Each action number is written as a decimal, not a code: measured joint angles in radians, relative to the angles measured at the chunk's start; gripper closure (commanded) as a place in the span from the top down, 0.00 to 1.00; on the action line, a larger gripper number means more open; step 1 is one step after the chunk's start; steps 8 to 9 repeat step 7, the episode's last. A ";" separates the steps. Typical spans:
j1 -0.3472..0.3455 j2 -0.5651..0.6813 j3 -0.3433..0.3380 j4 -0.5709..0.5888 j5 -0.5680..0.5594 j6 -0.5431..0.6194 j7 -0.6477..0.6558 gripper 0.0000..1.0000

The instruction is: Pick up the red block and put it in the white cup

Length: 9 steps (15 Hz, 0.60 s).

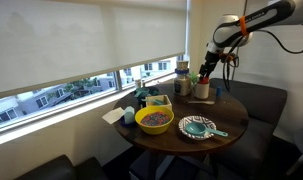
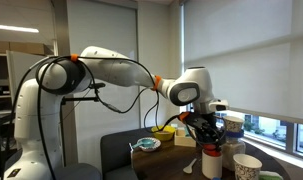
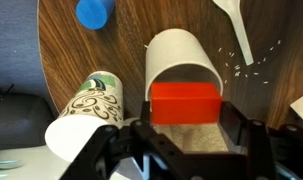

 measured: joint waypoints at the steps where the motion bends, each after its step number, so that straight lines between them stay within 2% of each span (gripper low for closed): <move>1: 0.000 0.001 0.001 0.001 0.004 0.000 0.000 1.00; 9: 0.003 -0.020 0.025 0.006 0.061 0.000 -0.064 1.00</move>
